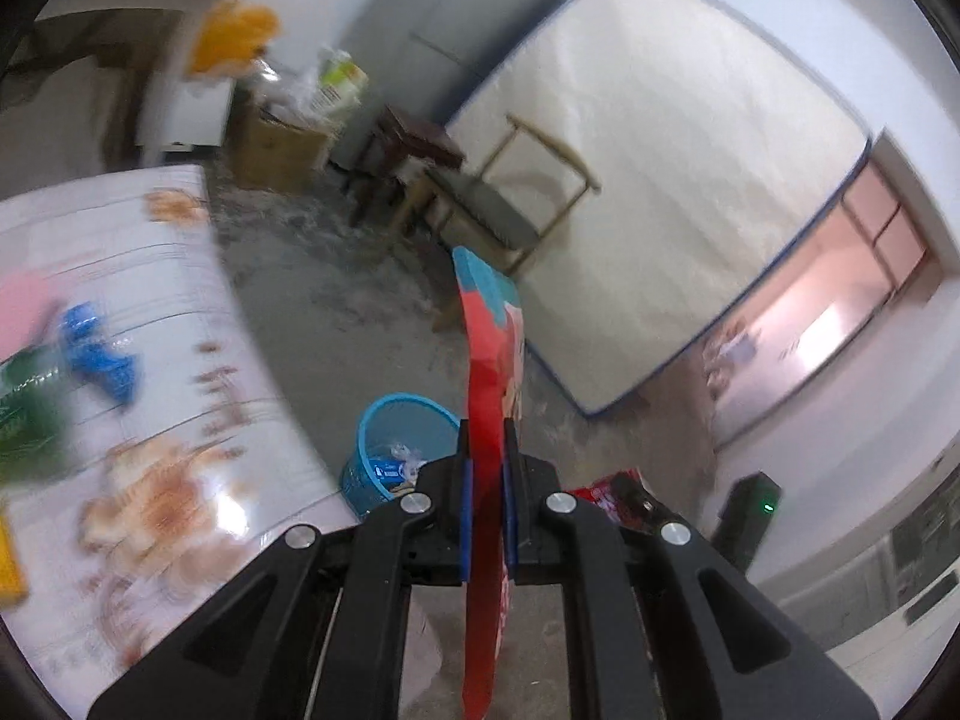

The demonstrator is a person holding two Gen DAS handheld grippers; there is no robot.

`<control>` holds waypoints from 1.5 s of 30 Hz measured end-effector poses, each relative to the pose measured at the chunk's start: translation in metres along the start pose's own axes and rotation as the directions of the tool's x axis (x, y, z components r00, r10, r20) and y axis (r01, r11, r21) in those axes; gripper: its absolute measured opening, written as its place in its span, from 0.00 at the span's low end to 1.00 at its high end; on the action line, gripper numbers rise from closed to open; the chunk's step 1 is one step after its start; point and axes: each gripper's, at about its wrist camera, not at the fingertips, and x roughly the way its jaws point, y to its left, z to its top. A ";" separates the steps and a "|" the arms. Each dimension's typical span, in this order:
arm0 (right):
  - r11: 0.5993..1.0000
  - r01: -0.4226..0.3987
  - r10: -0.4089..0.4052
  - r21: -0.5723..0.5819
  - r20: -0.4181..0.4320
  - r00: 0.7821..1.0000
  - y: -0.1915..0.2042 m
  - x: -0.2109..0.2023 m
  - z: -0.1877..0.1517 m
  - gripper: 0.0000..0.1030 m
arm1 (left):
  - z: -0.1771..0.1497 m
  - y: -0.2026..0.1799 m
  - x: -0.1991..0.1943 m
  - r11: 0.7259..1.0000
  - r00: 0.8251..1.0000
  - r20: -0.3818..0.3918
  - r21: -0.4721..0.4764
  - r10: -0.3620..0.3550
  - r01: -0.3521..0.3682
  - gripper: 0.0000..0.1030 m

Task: Collect trash
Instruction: 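Carry the snack bag and drink can to the blue wastebasket, then open both tools to drop the snack bag and can into the wastebasket, then move both tools back to the table toward the medicine box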

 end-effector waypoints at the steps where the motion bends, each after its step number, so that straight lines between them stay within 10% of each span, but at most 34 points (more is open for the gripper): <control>1: 0.999 0.020 -0.020 0.027 -0.006 1.000 -0.013 0.002 0.000 0.61 | 0.006 -0.008 0.026 0.999 0.999 -0.030 0.025 0.022 -0.021 0.07; 14: 0.950 0.186 -0.149 0.250 -0.160 0.976 -0.126 0.106 0.003 0.61 | 0.028 -0.018 0.290 0.961 0.922 -0.280 0.141 0.268 -0.237 0.08; 16: 0.945 0.206 -0.166 0.256 -0.169 0.972 -0.132 0.124 0.010 0.61 | 0.035 -0.018 0.312 0.959 0.920 -0.275 0.134 0.278 -0.250 0.21; 18: 0.953 0.210 -0.167 0.216 -0.201 0.965 -0.133 0.156 0.021 0.64 | 0.040 -0.015 0.331 0.949 0.908 -0.279 0.127 0.313 -0.288 0.55; 20: 0.951 0.250 -0.199 0.184 -0.258 0.945 -0.138 0.179 0.023 0.66 | 0.044 -0.008 0.333 0.938 0.908 -0.237 0.110 0.346 -0.329 0.59; 25: 0.949 0.286 -0.235 0.135 -0.302 0.924 -0.141 0.202 0.008 0.69 | 0.045 0.007 0.299 0.949 0.915 -0.251 0.060 0.316 -0.311 0.62; 36: 0.954 0.252 -0.213 0.163 -0.226 0.951 -0.139 0.124 -0.006 0.71 | 0.044 -0.012 0.130 0.945 0.955 -0.118 0.218 0.272 -0.243 0.69; 45: 0.983 0.175 -0.153 0.053 -0.290 0.945 -0.084 0.059 -0.044 0.81 | -0.016 0.028 -0.033 0.929 0.946 0.028 0.179 0.323 -0.323 0.76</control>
